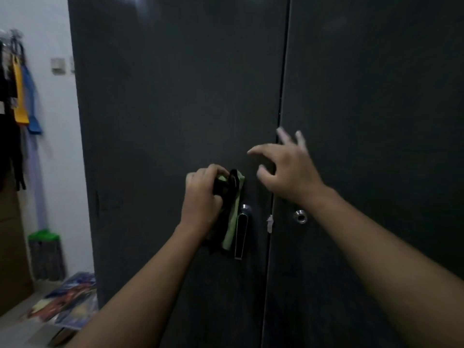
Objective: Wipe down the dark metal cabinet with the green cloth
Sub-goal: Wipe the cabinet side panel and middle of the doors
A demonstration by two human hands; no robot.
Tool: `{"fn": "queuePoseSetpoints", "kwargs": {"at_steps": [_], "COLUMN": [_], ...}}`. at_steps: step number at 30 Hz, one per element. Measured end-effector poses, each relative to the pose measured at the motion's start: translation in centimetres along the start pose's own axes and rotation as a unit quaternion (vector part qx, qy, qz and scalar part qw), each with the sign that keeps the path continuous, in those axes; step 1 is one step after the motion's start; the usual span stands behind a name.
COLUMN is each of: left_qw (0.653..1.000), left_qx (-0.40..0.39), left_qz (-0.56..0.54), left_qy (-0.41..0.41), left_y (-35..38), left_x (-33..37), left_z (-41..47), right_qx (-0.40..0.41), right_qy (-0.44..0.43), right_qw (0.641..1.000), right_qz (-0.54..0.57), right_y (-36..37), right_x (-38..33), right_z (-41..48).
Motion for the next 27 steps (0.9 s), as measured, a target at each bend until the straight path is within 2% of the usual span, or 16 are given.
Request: {"fn": "queuePoseSetpoints", "kwargs": {"at_steps": [2, 4, 6, 9, 13, 16, 19, 21, 23, 27], "left_qw": [0.997, 0.988, 0.979, 0.976, 0.975, 0.981, 0.994, 0.998, 0.997, 0.986], "left_qx": [0.064, 0.117, 0.128, 0.069, -0.034, -0.027, 0.025, 0.025, 0.002, -0.062], "left_qz": [-0.013, -0.002, 0.034, 0.069, 0.038, 0.066, 0.066, 0.051, 0.068, 0.143], "left_qy": [0.032, 0.096, 0.158, 0.197, 0.218, 0.182, 0.088, 0.038, 0.025, 0.057], "left_y": [-0.9, -0.4, 1.7, 5.1, 6.3, 6.9, 7.3, 8.1, 9.2, 10.2], "left_x": [1.0, 2.2, 2.6, 1.7, 0.2, -1.2, -3.7, -5.1, -5.8, -6.3], "left_z": [0.2, -0.4, -1.2, -2.4, -4.0, -5.2, -6.4, -7.7, -9.6, -11.9], "right_qx": [-0.005, -0.026, -0.028, 0.022, 0.074, 0.083, 0.091, 0.092, 0.084, 0.066], "right_qy": [-0.050, -0.087, -0.103, -0.107, -0.096, -0.093, -0.086, -0.083, -0.078, -0.068], "right_qw": [0.991, 0.975, 0.957, 0.943, 0.939, 0.937, 0.936, 0.937, 0.935, 0.933], "right_qz": [-0.126, -0.204, -0.270, -0.314, -0.322, -0.328, -0.329, -0.328, -0.334, -0.348], "right_y": [-0.2, 1.2, 2.9, 3.9, 4.0, 4.2, 4.4, 4.5, 4.7, 5.2], "right_x": [2.1, 4.1, 5.7, 6.4, 6.2, 6.4, 6.6, 6.5, 6.6, 6.6], "right_z": [-0.8, -1.8, -2.8, -3.6, -3.6, -3.8, -3.8, -3.8, -3.8, -3.9]}}
Point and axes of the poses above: each hand's wrist, its own z-axis towards the middle knuckle, its own y-axis out of the palm, x = y × z, the point moved 8 cm from there along z, towards the middle knuckle, and after that the axes turned 13 degrees about -x, right-handed, at the moved point
